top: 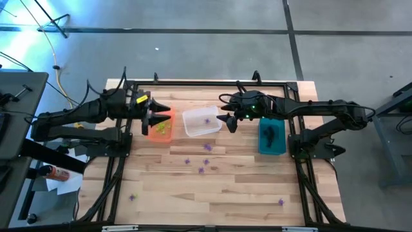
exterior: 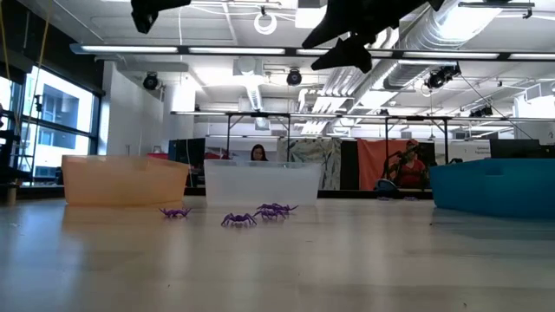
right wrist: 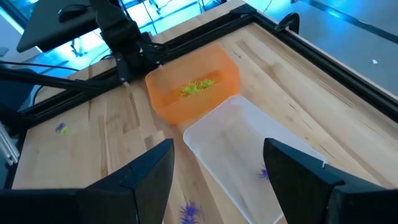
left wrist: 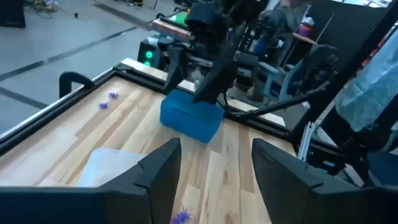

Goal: Sort Halloween decoration
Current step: Put the purple spider toy into the transparent bin

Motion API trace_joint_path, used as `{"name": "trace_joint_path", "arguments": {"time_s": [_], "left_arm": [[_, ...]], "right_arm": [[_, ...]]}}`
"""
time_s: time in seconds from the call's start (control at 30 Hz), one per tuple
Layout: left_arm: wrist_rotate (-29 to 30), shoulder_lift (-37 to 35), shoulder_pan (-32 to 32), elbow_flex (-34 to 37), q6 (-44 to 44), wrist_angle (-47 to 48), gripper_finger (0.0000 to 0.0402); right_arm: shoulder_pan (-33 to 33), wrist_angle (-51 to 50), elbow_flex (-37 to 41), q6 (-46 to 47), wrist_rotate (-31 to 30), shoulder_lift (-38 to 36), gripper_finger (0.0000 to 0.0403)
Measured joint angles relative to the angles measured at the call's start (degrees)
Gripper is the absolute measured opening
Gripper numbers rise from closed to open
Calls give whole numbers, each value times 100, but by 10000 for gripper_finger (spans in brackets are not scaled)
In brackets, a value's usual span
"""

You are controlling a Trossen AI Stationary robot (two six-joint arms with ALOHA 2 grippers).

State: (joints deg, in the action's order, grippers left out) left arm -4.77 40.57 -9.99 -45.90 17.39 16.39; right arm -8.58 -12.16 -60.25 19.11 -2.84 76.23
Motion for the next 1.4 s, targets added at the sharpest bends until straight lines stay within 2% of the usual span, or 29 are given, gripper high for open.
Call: {"name": "trace_joint_path", "arguments": {"time_s": [0.37, 0.67, 0.77, 0.97, 1.1, 1.23, 1.4], "left_arm": [[273, -37, 191, 43, -257, 12, 168], [271, -35, 191, 43, -304, 43, 168], [273, -35, 191, 43, -307, 43, 168], [300, -30, 191, 45, -306, 45, 168], [310, -30, 189, 45, -306, 45, 168], [310, -30, 187, 45, -252, 47, 168], [310, -30, 189, 45, -148, 47, 168]], "right_arm": [[14, -3, 0, 185, 37, -1, 243], [527, 19, 0, 570, 803, 82, 243], [903, 43, 0, 483, 990, 386, 243], [1380, 75, -1, 67, 966, 1334, 243], [1387, 38, -185, -242, 650, 2050, 243], [1384, 39, -437, -963, 160, 2703, 243], [1384, 15, -554, -1545, -42, 3129, 242]]}}
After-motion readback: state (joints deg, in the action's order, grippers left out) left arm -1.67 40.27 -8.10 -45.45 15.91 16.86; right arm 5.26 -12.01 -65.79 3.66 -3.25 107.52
